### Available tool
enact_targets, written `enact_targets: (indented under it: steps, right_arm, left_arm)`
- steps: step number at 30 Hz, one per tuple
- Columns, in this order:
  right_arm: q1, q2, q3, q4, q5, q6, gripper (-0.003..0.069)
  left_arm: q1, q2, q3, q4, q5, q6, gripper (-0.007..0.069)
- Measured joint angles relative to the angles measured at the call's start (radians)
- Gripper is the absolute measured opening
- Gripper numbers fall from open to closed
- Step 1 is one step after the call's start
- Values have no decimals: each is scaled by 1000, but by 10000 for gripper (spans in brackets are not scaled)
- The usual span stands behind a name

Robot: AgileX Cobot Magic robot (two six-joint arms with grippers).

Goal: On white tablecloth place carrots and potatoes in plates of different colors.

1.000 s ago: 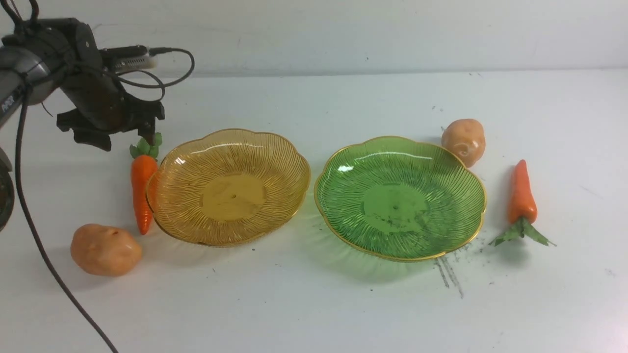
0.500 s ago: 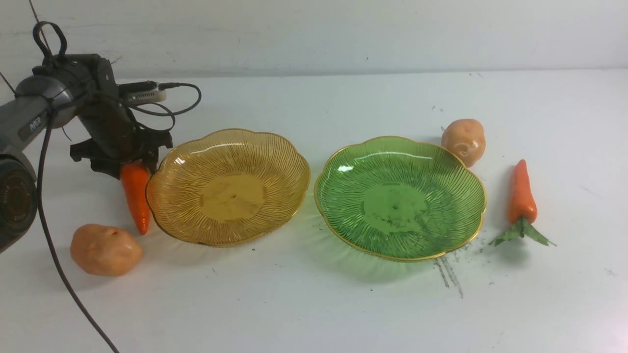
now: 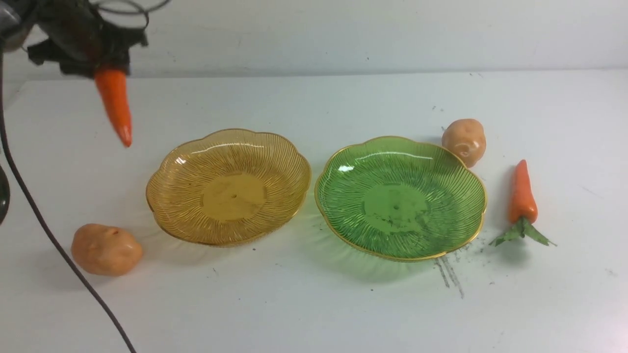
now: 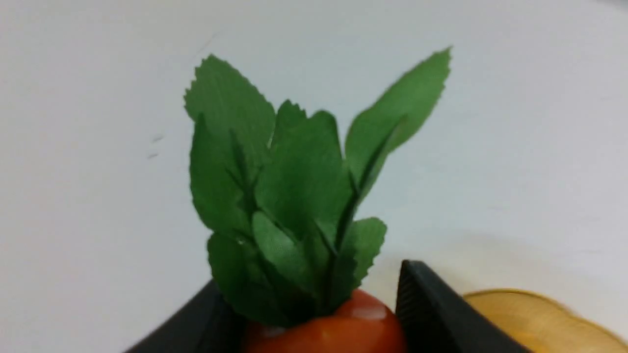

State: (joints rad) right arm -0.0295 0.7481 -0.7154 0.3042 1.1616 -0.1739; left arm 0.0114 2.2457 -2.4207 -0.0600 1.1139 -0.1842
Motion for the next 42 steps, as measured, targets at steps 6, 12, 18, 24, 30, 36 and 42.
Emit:
enact_targets:
  steps: [6,12,18,24,30,36,42]
  right_arm:
    - [0,63,-83,-298,-69,257,-10]
    - [0,242,-201,-355,-67,347,-10]
    - [0,335,-225,-213,-99,274,-10]
    - [0,347,-225,-154,-162,231,-10]
    - [0,404,-236,-148,-219,231,-9]
    - [0,601,-378,-146,-226,264,5]
    - [0,802,-538,-139,-268,277,116]
  left_arm:
    - [-181,-6,-35,-354,76,215,353]
    - [-404,81,-35,-341,85,338,353]
    - [-540,185,-34,-221,-14,343,353]
    - [-593,230,-34,-188,-54,302,475]
    - [-591,219,-38,-178,-11,254,629]
    - [-578,156,-141,-130,123,199,241]
    - [-556,0,-163,-19,139,203,5]
